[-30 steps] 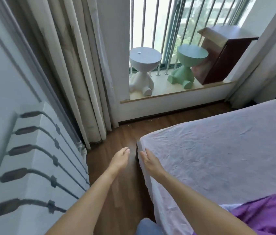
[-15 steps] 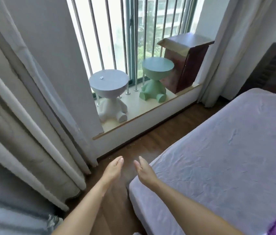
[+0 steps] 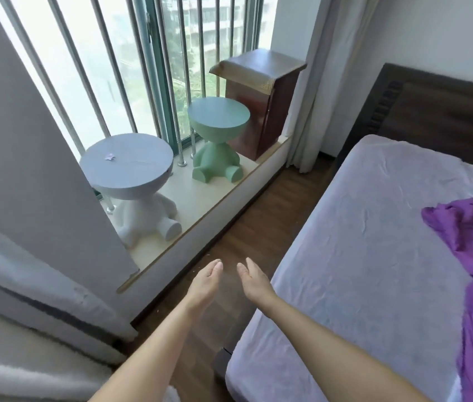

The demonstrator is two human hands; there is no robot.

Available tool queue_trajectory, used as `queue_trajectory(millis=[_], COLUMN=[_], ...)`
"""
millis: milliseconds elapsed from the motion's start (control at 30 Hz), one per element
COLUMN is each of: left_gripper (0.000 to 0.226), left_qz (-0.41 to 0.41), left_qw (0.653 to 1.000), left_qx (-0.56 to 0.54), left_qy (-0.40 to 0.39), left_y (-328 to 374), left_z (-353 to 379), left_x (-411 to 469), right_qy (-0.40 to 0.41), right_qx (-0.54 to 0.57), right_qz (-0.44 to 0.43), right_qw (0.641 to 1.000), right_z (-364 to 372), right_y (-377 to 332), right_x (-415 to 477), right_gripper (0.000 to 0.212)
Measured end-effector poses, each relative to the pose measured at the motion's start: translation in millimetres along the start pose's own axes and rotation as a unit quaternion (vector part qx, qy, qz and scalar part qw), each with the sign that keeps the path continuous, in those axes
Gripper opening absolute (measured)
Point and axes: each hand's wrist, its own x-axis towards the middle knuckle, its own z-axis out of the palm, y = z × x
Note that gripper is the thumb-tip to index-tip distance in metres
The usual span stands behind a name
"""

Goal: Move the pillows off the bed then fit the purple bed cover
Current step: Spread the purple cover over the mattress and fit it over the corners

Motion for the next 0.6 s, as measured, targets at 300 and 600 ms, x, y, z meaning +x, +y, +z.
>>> queue_trajectory(millis=[300, 600], left_gripper=[0.045, 0.046], left_qz=[0.022, 0.037], left_qw=[0.998, 0.988], left_qx=[0.032, 0.057], left_qy=[-0.058, -0.141], left_y=[17, 47], left_z=[-118, -114], left_x=[94, 166], right_qy=[0.041, 0.112], right_qx=[0.010, 0.041], right_qz=[0.034, 0.089], right_qw=[0.999, 0.989], right_z=[63, 44], right_y=[-99, -107], right_x=[74, 119], right_gripper=[0.058, 0.058])
